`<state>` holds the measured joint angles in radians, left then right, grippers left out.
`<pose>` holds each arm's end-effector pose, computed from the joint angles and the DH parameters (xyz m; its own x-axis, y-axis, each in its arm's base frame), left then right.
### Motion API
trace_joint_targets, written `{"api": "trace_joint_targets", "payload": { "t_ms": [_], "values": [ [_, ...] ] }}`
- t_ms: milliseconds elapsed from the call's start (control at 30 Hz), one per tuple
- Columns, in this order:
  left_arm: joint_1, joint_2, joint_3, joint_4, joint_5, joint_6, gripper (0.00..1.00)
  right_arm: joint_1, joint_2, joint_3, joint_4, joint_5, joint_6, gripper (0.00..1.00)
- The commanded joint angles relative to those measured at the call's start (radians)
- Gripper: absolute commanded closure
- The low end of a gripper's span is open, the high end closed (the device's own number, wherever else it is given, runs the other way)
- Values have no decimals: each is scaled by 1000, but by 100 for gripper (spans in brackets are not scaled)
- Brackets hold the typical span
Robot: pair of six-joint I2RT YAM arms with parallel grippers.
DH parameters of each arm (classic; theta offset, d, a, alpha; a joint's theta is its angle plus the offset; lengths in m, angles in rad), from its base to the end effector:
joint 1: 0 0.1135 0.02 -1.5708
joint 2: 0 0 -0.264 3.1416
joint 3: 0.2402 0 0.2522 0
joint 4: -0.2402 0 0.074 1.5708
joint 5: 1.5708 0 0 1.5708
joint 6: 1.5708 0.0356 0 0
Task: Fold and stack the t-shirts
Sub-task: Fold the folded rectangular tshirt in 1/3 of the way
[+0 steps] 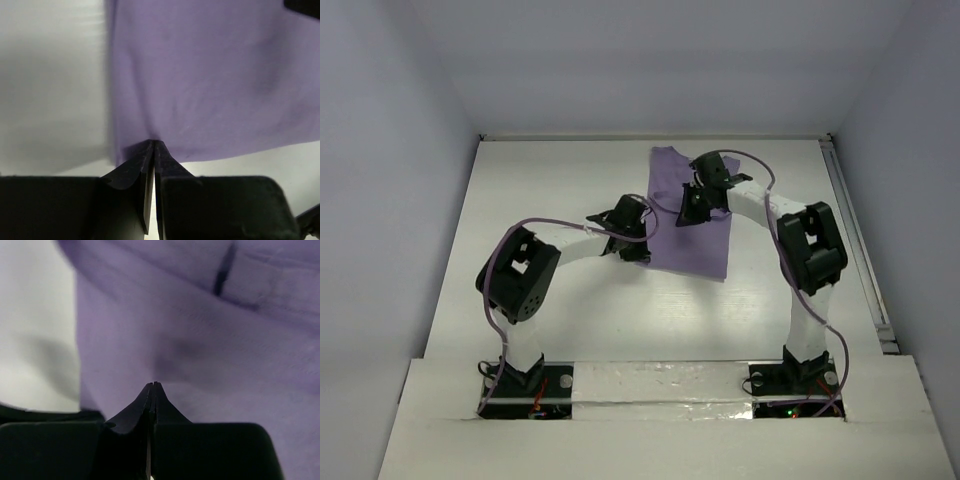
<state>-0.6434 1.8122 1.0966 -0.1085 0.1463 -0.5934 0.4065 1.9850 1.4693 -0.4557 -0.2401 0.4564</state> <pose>0.3021 -0.2330 0.1743 -0.8630 -0.0443 -0.5033 0.2294 0.8532 -0.4685 0.3918 0.1779 0.1969 -0.9043 0.0768 -0.4199 -0.1211 0.8971 0.4249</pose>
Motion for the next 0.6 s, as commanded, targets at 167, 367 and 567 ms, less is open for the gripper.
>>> {"api": "trace_joint_targets", "payload": {
  "t_ms": [167, 367, 567],
  "values": [
    [5, -14, -78, 86, -1, -11, 98, -14, 115, 105, 11, 70, -16, 100],
    [-6, -16, -142, 87, -13, -13, 99, -14, 189, 235, 83, 186, -38, 100],
    [-24, -46, -187, 63, -34, -20, 99, -70, 258, 417, 126, 330, -45, 100]
  ]
}}
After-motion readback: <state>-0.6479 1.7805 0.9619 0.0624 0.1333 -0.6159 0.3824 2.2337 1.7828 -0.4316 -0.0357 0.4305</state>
